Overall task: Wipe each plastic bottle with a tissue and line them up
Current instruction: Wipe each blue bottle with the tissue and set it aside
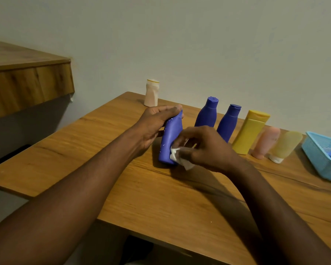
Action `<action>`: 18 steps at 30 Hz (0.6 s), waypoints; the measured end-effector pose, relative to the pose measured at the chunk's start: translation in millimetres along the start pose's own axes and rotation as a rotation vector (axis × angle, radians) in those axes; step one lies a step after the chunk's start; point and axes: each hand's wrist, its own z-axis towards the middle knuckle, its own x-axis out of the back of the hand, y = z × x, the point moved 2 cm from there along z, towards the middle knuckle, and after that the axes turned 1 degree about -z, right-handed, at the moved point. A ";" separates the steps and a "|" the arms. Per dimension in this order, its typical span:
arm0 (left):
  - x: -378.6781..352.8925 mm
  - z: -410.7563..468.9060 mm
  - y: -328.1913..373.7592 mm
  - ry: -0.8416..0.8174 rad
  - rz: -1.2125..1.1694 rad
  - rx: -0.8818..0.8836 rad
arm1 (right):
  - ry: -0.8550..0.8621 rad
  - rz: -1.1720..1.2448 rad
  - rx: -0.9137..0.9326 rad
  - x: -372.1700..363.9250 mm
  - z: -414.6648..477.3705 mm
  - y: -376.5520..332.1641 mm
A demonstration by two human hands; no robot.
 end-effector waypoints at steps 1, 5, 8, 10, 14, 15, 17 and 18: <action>0.8 1.3 0.0 0.007 -0.007 -0.005 | -0.089 -0.006 0.005 -2.1 -0.4 -1.4; 1.5 5.3 -1.9 0.029 -0.027 -0.015 | -0.173 0.007 0.045 -5.9 -0.8 -4.9; 0.0 6.0 -4.0 0.043 -0.042 -0.010 | -0.173 0.013 0.059 -6.1 -2.2 -6.1; -0.5 5.1 -3.2 0.065 -0.070 -0.006 | -0.168 0.033 0.067 -8.7 -2.0 -10.3; -0.5 6.1 -3.1 0.108 -0.085 -0.009 | -0.094 -0.013 0.138 -18.4 -1.4 -25.6; -0.3 6.5 -2.8 0.113 -0.082 -0.008 | -0.068 -0.043 0.158 -21.2 -0.7 -29.6; -0.5 5.9 -2.0 0.122 -0.061 -0.003 | -0.015 -0.090 0.196 -26.5 0.4 -36.3; -0.7 5.2 -1.6 0.129 -0.042 -0.001 | 0.006 -0.097 0.208 -28.0 0.9 -38.4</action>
